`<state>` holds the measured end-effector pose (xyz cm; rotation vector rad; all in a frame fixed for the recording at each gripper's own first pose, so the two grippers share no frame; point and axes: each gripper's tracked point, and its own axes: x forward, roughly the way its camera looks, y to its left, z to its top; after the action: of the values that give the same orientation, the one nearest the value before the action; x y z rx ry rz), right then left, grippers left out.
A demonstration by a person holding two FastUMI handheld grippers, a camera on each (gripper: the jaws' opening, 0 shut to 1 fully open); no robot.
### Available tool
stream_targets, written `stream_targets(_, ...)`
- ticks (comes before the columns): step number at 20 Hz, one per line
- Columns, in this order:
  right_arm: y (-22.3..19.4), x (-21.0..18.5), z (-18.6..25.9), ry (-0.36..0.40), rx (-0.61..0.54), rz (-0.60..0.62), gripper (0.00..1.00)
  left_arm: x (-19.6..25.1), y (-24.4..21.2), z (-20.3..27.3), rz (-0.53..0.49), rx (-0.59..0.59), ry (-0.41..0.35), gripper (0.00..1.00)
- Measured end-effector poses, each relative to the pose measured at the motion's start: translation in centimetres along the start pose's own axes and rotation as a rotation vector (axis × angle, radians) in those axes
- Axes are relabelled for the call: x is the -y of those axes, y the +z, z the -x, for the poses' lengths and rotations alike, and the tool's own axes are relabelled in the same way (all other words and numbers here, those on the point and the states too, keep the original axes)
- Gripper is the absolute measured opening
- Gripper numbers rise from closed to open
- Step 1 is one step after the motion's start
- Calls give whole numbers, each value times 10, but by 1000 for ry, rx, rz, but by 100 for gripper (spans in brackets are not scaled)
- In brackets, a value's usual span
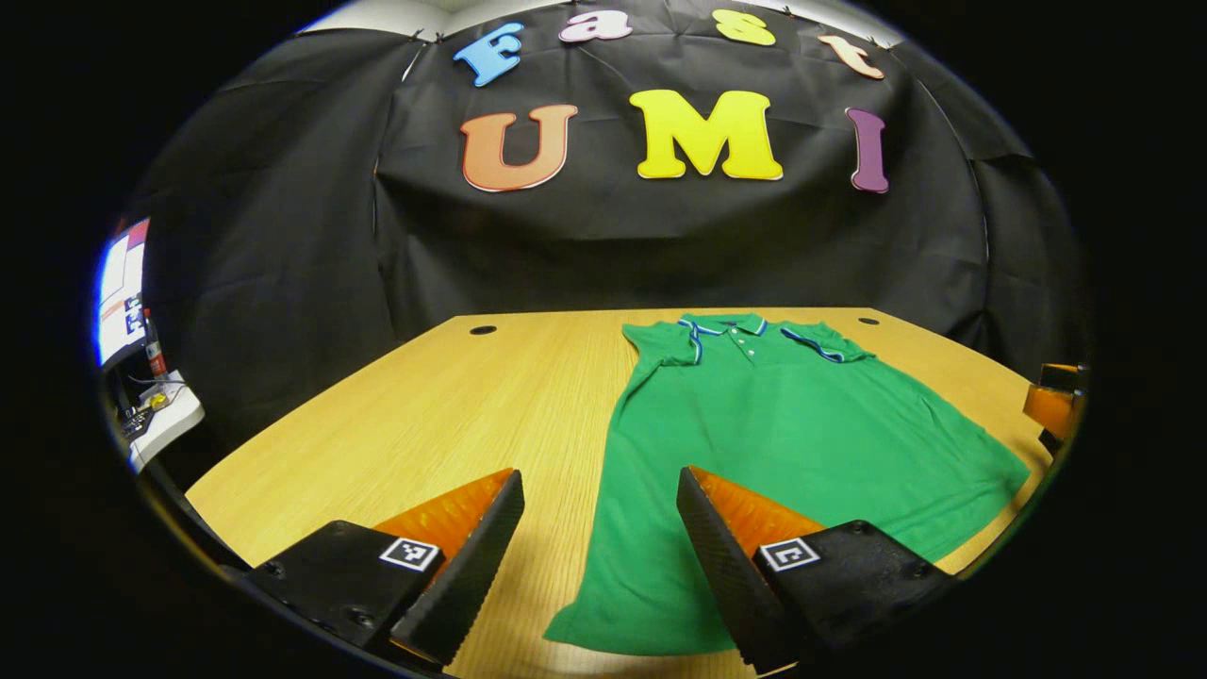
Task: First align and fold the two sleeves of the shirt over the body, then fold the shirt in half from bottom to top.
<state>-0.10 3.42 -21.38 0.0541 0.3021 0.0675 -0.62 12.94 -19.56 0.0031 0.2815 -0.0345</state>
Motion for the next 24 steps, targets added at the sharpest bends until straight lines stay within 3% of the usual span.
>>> stream_targets(4,-37,-11,-3,36,-99,-14,97,-4,-28,-2,9,-63,-9,100)
stream_targets(7,-42,-8,-3,23,-121,-14,96,-1,-36,-2,52,-86,-31,100)
stream_targets(15,-57,-12,-4,38,-176,-71,97,2,-38,-3,33,-93,-23,100)
stream_targets(17,-58,-15,-6,47,-174,-78,96,10,-37,-3,21,-91,-54,85)
stream_targets(18,-58,-20,-7,62,-172,-77,96,11,-37,-3,18,-92,-60,69)
stream_targets(20,-59,-22,-8,57,-170,-91,75,14,-37,-4,14,-97,-68,49)
stream_targets(24,-58,-35,-15,98,-177,-108,47,21,-35,-8,14,-106,-101,19)
